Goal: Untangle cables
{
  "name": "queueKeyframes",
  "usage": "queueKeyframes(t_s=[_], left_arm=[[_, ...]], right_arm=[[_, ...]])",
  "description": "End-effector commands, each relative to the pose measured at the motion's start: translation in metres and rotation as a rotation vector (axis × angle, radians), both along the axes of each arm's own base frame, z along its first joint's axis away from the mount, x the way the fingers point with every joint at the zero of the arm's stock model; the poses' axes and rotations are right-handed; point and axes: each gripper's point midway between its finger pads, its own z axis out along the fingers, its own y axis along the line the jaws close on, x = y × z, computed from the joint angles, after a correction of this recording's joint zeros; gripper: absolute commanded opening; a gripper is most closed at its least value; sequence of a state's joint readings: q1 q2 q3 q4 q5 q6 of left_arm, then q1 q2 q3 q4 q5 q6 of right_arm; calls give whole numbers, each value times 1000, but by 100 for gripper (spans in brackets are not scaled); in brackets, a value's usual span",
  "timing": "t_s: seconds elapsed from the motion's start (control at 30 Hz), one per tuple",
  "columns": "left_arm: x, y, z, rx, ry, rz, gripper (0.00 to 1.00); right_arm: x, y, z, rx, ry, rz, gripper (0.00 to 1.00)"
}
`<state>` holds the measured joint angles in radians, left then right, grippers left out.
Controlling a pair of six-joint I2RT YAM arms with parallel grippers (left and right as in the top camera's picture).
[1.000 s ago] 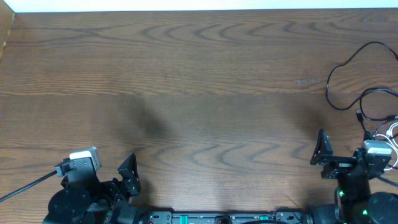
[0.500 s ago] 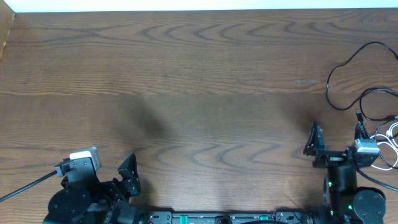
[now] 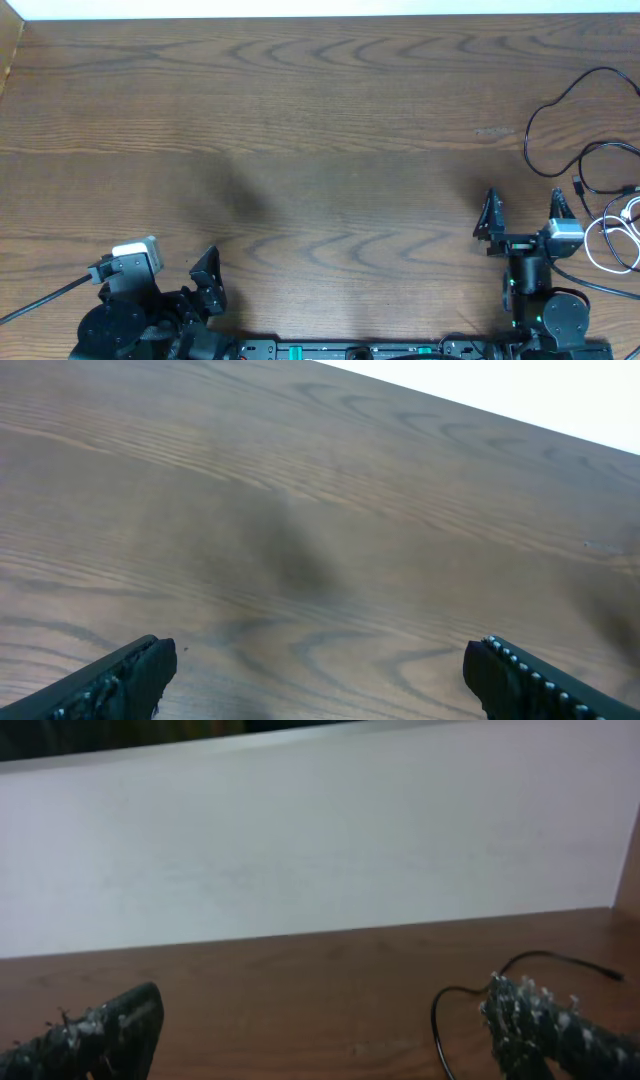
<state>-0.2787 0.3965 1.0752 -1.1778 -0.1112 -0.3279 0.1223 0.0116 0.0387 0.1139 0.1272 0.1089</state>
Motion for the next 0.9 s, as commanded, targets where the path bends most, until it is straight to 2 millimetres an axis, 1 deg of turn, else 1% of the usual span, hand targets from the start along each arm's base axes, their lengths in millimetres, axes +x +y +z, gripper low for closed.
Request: queueKeyframes(t_s=[0.0,0.17,0.27,0.3,0.4,0.43,0.67,0.87], left_arm=[[0,2,2,15,-9,5,97],[0,2,2,15,-8,4,97],[0,2,2,15,-9,5,97],[0,2,2,15,-9,4,97],[0,2,2,15,-9,5,97],[0,2,2,15,-9,5,97],[0,2,2,15,-9,5,97],[0,2,2,15,-9,5,97]], right_arm=[[1,1,-7,-13,-6,4,99],[1,1,-7,-28,-5,-2,99],[2,1,-14,-77,23,-7,99],[3,1,-20,-93,48,-7,99],[4,3,-55,-113,192,9,99],[3,6,-59,-119,205,28,99],[3,10,-59,-119,205,52,99],[4,0,-59,-115,207,11,99]])
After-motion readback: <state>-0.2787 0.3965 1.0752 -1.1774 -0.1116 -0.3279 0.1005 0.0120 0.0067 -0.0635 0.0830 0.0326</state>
